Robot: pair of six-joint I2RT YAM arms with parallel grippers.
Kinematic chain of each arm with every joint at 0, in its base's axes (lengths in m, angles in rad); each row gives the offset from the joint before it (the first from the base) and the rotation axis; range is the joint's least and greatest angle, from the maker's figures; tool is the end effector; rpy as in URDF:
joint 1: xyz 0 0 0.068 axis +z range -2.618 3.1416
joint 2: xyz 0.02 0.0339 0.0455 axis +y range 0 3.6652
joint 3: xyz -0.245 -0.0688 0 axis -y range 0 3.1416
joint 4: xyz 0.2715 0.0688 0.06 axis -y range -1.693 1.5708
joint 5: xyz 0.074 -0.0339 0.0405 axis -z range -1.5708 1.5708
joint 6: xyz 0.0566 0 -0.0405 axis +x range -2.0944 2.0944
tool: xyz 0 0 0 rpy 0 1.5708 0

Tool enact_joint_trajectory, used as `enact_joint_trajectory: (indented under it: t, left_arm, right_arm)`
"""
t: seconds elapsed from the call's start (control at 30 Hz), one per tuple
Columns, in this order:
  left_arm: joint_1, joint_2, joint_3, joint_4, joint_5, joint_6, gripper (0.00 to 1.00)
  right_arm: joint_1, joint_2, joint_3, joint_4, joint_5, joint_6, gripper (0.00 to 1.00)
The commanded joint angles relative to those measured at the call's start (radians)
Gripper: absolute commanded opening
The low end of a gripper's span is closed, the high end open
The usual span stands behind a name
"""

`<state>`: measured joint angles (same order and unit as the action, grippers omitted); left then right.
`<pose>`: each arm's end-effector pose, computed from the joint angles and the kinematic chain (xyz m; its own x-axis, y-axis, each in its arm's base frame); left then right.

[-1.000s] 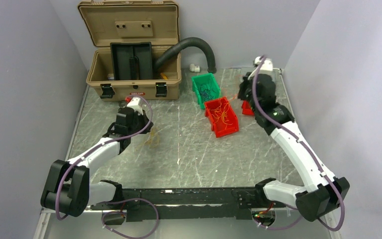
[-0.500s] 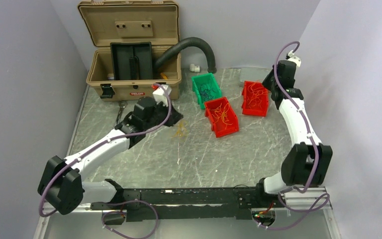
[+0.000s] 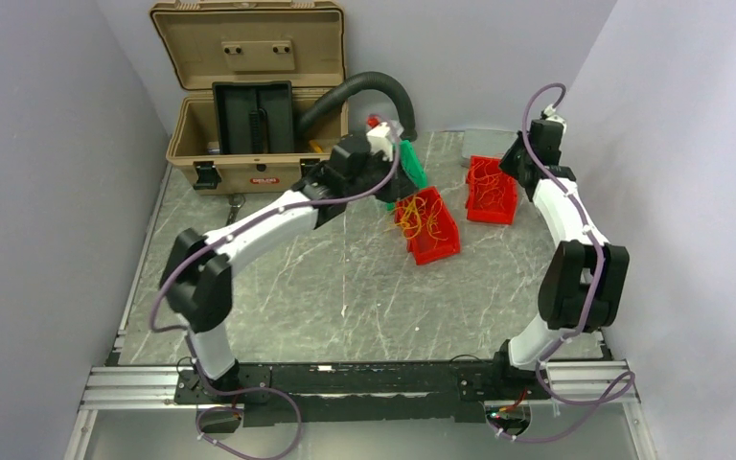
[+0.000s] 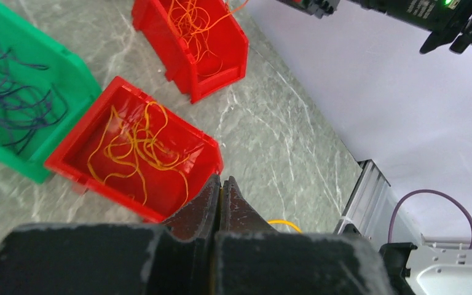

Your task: Untangle the cables

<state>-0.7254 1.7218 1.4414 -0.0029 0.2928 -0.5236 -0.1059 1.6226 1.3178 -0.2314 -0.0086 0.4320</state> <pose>0.3314 -0.3157 0.3024 -0.6024 -0.1057 -0.7912 0.6251 0.5539 -0.5499 0.4196 -0.0441 0.2672 -0.4202 0.4657 -0.7788 0.3020 0.8811 0.3639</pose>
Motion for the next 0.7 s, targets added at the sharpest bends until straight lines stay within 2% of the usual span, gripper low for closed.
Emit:
enact_joint_trajectory:
  t: [0.0, 0.2, 0.47, 0.67]
  left_arm:
    - [-0.022, 0.144, 0.201, -0.059, 0.049, -0.029, 0.00]
    - [-0.024, 0.342, 0.407, -0.086, 0.051, -0.057, 0.00]
    - [-0.025, 0.522, 0.692, -0.172, 0.038, -0.082, 0.00]
    - [-0.046, 0.439, 0.638, -0.112, 0.016, -0.099, 0.00]
  right_arm:
    - [-0.002, 0.093, 0.031, 0.035, 0.047, -0.031, 0.00]
    - [-0.001, 0.241, 0.076, 0.002, 0.115, -0.049, 0.00]
    - [0.002, 0.331, 0.112, -0.024, 0.238, -0.085, 0.00]
    - [0.003, 0.406, 0.146, -0.043, 0.238, -0.090, 0.00]
